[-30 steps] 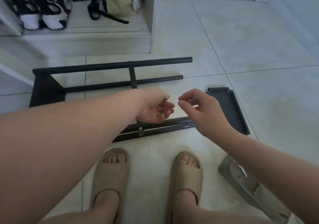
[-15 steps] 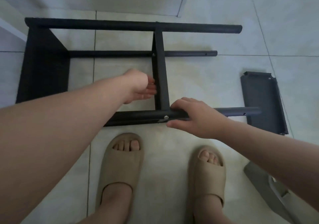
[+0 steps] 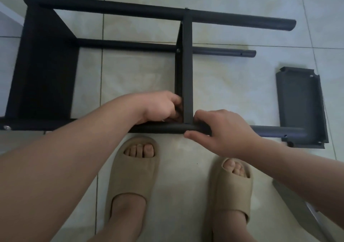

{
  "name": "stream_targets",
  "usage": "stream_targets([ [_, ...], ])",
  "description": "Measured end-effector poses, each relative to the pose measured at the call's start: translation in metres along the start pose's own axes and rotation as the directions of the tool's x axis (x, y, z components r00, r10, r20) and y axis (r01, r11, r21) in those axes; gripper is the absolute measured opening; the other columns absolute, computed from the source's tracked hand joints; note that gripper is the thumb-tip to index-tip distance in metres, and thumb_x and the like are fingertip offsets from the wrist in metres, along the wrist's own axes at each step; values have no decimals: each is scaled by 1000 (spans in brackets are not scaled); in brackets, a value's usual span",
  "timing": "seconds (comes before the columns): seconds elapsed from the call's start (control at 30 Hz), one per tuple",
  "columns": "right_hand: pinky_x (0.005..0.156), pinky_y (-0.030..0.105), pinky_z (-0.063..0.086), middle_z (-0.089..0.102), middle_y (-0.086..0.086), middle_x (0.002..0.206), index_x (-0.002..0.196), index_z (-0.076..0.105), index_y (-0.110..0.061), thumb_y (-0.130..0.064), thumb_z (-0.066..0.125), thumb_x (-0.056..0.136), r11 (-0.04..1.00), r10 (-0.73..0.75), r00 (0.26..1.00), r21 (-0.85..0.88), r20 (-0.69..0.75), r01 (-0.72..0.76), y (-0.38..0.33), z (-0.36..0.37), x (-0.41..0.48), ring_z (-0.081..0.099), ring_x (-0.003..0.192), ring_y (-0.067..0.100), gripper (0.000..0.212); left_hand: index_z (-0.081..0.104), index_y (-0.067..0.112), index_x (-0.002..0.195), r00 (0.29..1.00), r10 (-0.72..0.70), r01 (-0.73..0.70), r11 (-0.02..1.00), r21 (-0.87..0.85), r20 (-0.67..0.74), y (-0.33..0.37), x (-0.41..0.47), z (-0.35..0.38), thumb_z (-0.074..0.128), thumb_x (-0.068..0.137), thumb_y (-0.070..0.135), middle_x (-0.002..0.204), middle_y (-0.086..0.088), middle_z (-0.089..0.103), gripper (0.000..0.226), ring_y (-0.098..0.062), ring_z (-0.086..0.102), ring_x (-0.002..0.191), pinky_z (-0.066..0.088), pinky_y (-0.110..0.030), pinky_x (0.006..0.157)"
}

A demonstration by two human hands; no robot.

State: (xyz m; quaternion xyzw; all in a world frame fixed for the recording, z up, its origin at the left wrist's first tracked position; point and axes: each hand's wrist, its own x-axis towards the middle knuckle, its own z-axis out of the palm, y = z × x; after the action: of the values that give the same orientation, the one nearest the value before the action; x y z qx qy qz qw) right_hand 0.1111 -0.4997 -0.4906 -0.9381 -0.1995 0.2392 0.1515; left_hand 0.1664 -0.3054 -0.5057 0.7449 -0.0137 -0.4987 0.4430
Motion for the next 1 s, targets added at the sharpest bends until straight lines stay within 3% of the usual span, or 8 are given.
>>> stream_targets([
  [0.07,64,33,39,53,-16,87,98,51,-27,-72,52,81,999,0,997,42,-76,3,2,4,-2,51,79,14,47,71,13,115,1000,6,-6,1000,-3,-18,-2,-1,1,52,93,-7,105,-5,76,36,-25,70,102,54,-35,92],
  [0.13,86,39,47,53,-4,121,124,52,-19,-74,60,75,998,-10,979,58,-202,22,7,4,-1,52,107,21,73,72,14,113,1000,7,-7,1000,-4,-19,-2,0,1,51,92,-8,102,-4,77,36,-25,70,102,54,-36,93],
  [0.27,119,59,21,14,12,167,160,24,-22,-86,50,73,973,-153,972,-197,-178,117,16,-5,13,11,154,37,111,71,15,111,1000,11,-11,1000,1,-6,-6,-2,-1,54,92,-4,100,-6,77,32,-28,70,102,52,-46,100],
  [0.37,121,65,7,-1,12,170,162,15,-32,-83,42,80,917,-279,956,-320,-88,238,17,-4,25,-5,156,37,101,70,13,111,999,37,-37,999,-7,-19,-11,-1,-4,56,91,-3,101,-10,75,29,-30,70,100,52,-50,99],
  [0.5,124,60,0,-13,9,169,162,6,-35,-81,37,84,912,-298,955,-298,-9,282,18,-1,31,-11,157,28,96,71,9,112,1000,24,-24,998,-60,-5,-14,1,-4,55,91,-7,103,-15,75,30,-34,70,101,53,-47,96],
  [0.6,124,58,-2,-13,11,169,163,7,-31,-80,35,85,903,-301,953,-322,-8,283,18,-1,31,-9,157,27,96,72,12,105,1000,-1,1,999,-54,2,-13,2,-3,56,90,-6,99,-14,76,28,-32,70,97,54,-45,92],
  [0.73,125,56,-2,-11,11,169,163,7,-27,-79,34,86,896,-318,948,-329,-8,298,18,-2,31,-7,157,26,96,73,18,98,999,-44,44,996,-83,3,-14,3,-7,60,90,-2,89,-7,77,26,-20,70,79,52,-27,68],
  [1.0,126,54,1,-10,8,170,163,1,-12,-82,32,85,904,-294,955,-339,-49,261,18,-1,30,-7,157,22,109,69,11,100,990,-140,127,907,-402,-2,-21,7,-8,60,93,-6,91,-13,78,21,-18,77,81,60,-22,66],
])
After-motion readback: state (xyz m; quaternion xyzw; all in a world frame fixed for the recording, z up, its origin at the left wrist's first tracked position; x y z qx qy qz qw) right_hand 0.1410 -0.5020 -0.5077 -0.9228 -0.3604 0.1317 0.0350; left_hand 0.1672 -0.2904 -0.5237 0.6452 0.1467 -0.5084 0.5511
